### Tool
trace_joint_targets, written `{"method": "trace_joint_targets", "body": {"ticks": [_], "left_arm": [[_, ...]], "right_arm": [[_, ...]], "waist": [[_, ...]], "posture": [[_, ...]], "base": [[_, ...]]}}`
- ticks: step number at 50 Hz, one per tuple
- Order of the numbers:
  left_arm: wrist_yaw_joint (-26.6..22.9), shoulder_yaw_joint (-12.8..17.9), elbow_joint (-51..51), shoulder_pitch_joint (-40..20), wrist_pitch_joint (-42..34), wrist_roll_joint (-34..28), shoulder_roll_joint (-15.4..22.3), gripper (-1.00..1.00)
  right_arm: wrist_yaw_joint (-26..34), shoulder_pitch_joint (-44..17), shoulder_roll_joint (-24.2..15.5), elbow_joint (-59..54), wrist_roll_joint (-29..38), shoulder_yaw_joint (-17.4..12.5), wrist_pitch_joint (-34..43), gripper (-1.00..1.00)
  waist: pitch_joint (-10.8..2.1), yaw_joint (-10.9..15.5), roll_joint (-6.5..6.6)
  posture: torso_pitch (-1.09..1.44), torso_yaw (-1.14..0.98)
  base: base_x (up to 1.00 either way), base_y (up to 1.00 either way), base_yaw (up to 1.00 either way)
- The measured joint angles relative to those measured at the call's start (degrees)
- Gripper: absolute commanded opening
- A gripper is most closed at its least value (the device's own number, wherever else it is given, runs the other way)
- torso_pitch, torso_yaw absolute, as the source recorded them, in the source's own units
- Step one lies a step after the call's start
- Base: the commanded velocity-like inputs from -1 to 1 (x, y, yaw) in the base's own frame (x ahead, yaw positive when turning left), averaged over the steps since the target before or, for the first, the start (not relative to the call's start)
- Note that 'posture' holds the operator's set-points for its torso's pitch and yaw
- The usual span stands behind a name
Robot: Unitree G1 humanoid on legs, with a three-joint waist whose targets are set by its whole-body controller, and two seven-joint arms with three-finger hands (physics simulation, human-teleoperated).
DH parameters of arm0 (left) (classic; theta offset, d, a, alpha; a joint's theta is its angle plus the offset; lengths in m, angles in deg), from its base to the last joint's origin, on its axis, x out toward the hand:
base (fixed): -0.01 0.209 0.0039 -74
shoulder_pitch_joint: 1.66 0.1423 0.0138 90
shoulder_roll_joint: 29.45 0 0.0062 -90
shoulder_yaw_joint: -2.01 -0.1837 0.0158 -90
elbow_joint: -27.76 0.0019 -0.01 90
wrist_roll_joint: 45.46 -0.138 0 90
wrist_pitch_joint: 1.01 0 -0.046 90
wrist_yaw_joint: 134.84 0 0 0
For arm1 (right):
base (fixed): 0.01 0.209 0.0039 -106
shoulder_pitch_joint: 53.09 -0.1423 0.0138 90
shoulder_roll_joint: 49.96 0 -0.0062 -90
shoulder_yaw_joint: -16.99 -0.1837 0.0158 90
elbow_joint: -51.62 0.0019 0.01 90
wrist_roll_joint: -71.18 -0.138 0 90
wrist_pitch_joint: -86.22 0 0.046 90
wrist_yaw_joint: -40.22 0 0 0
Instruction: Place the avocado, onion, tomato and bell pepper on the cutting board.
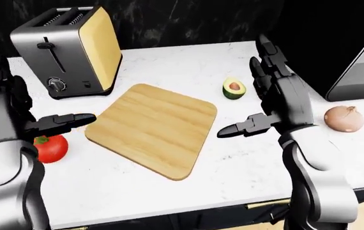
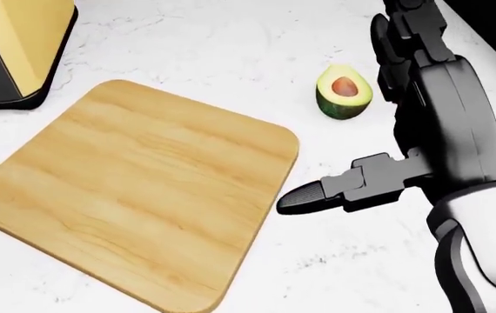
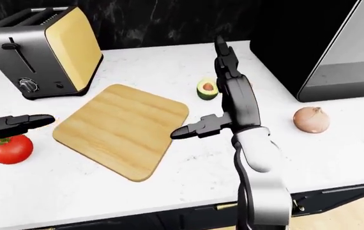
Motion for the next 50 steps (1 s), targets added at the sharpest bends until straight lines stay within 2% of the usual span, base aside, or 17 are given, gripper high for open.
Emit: {"method": "trace_joint_targets", "body": {"ticks": [6, 11, 17, 21, 24, 29, 36, 46, 50], "left_arm": [[-1.8, 3.1, -4.9, 3.1, -3.2, 0.1, 0.2, 1.0], [-5.2, 7.1, -9.6, 4.5, -8.4, 1.8, 0.7, 1.0], [-12.7, 12.4, -12.5, 4.7, -15.5, 5.5, 5.0, 1.0], [-16.4, 15.9, -11.4, 6.2, -16.7, 5.4, 7.3, 1.0], [-18.6, 15.4, -10.1, 8.7, -14.4, 2.9, 5.6, 1.0], [-23.8, 14.1, -8.2, 11.6, -12.3, -0.5, 2.9, 1.0], [-29.5, 15.6, -7.6, 12.9, -11.3, -5.3, 1.9, 1.0], [-32.6, 16.0, -6.6, 13.1, -10.2, -8.6, 1.0, 1.0], [-32.1, 16.1, -5.5, 13.0, -8.8, -9.8, 0.9, 1.0]], "right_arm": [[0.0, 0.1, 0.2, -2.4, -0.4, -0.4, -2.1, 1.0], [-0.2, 0.4, 0.3, -4.8, -1.0, -0.5, -4.3, 1.0], [-0.5, 1.0, 0.5, -6.0, -1.7, -0.3, -6.4, 1.0], [-0.7, 0.7, 0.5, -6.8, -1.8, -0.2, -7.2, 1.0], [-0.8, 0.6, 0.5, -6.5, -1.6, -0.2, -7.0, 1.0], [-0.6, 0.2, 0.4, -5.1, -1.5, 0.0, -5.9, 1.0], [-0.6, -0.7, 0.3, -6.1, -1.3, -0.1, -5.7, 1.0], [-0.3, -1.4, 0.0, -5.2, -1.1, -0.1, -4.6, 1.0], [-0.2, -1.2, 0.0, -4.7, -0.8, 0.1, -4.2, 1.0]], "waist": [[0.0, -0.1, 0.09], [0.23, -0.2, 0.15], [0.53, -0.3, 0.46], [0.68, -0.5, 0.87], [0.79, -0.3, 1.02], [0.96, -0.2, 0.43], [0.89, -0.2, 0.08], [0.76, -0.1, 0.09], [0.74, 0.0, 0.09]], "posture": [[0.0, 0.0], [0.0, 0.0], [0.0, 0.0], [0.0, 0.0], [0.0, 0.0], [0.0, 0.0], [0.0, 0.0], [0.0, 0.0], [0.0, 0.0]], "base": [[0.0, 0.0, 0.0], [0.0, 0.0, 0.0], [0.0, 0.0, 0.0], [0.0, 0.0, 0.0], [0.0, 0.0, 0.0], [0.0, 0.0, 0.0], [0.0, 0.0, 0.0], [0.0, 0.0, 0.0], [0.0, 0.0, 0.0]]}}
